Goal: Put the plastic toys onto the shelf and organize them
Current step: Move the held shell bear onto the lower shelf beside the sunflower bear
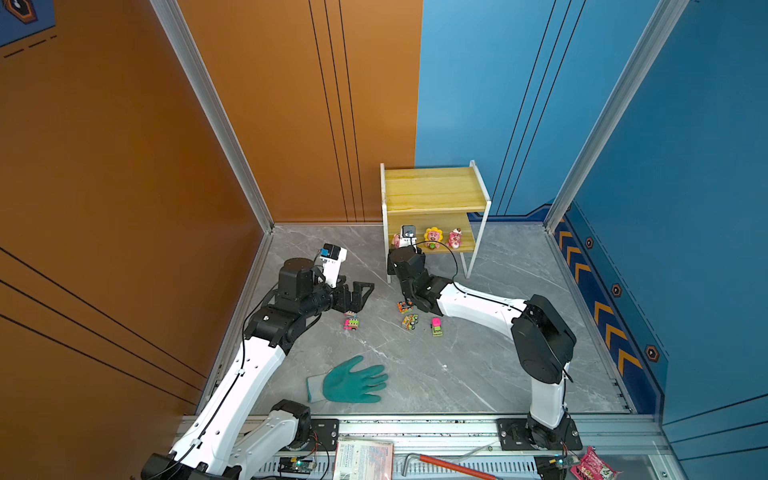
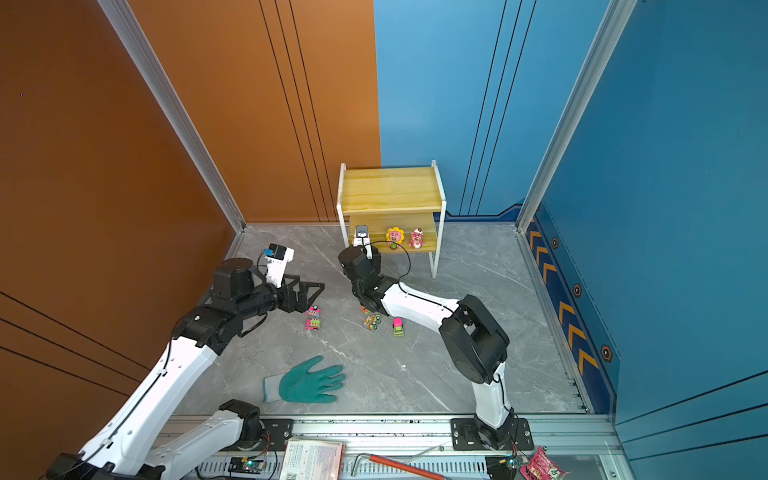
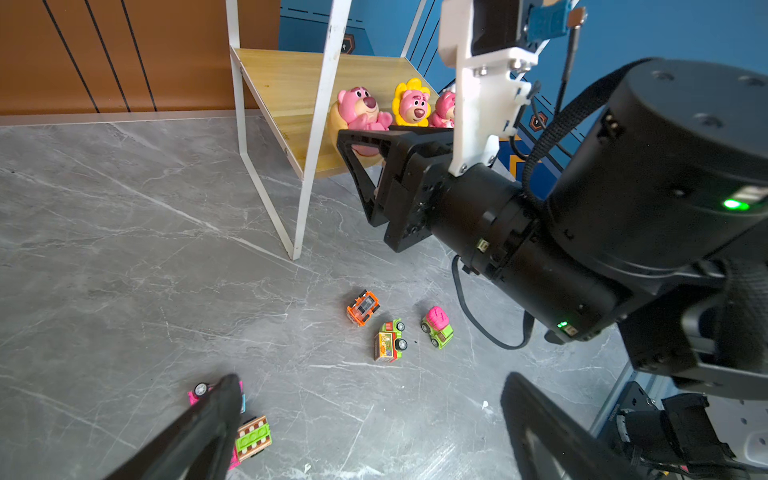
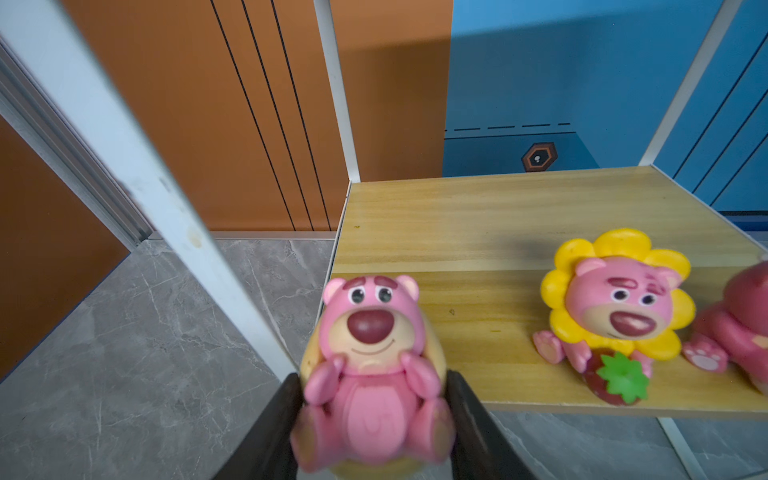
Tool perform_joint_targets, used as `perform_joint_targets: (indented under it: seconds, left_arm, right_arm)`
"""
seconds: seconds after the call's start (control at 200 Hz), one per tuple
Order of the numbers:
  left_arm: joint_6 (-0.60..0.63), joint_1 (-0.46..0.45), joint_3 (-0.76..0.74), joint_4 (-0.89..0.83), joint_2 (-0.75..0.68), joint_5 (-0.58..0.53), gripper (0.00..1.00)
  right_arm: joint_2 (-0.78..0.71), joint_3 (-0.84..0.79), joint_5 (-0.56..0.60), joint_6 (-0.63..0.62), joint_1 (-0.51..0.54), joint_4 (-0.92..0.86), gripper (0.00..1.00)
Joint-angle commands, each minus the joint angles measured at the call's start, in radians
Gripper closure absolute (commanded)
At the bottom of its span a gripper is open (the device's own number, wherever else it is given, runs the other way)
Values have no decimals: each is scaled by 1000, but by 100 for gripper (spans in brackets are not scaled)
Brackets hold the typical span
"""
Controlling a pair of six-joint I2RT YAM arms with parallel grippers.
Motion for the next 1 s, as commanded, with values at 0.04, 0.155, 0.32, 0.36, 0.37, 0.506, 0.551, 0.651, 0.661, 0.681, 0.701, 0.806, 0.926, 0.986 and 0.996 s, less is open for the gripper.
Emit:
perform_joint_targets:
  seconds: [0.04,0.155,0.32,0.36,0.37,0.506,0.551,0.651,0.661,0.681,0.701,0.806,0.926,0.986,0.996]
  left_arm:
    - [10,-12,-9,25,-15,32,2]
    - [10,-12,-10,25,-15,34,2]
    - [8,-14,-10,26,-15,35,2]
    - [6,-15,-10,25,-15,33,2]
    - [7,-14,-10,25,-15,35,2]
    - [7,-14,-9,25,-17,33,2]
    - [6,-15,-9,24,-16,32,2]
    - [6,-16,-9,24,-16,33,2]
    - [6,-16,-10,24,-16,33,2]
    - [5,-15,-10,25,-16,33,2]
    - [5,-15,-9,25,-16,33,2]
    - [5,-16,-10,25,-17,33,2]
    - [3,-16,-9,26,-15,37,2]
    - [1,-16,-9,25,-15,37,2]
    - [1,-16,-9,25,-15,37,2]
  right_arm:
    - [25,44,26,-6,-18,8,57]
    - [41,48,26,-7,-26,19,56]
    - [60,53,25,-16,-36,45,56]
    - [68,62,30,-24,-36,44,56]
    - [69,66,30,-25,-36,43,56]
    - [90,92,37,-34,-41,39,56]
    - [97,99,39,-34,-42,39,56]
    - [112,119,46,-42,-43,40,56]
    - [113,121,48,-44,-44,40,56]
    - [115,124,51,-46,-43,40,56]
    - [118,127,53,-50,-44,40,56]
    - [123,139,66,-60,-44,40,54]
    - [122,154,66,-66,-53,34,53]
    - [155,167,63,-65,-56,21,53]
    - [156,168,63,-64,-57,19,53]
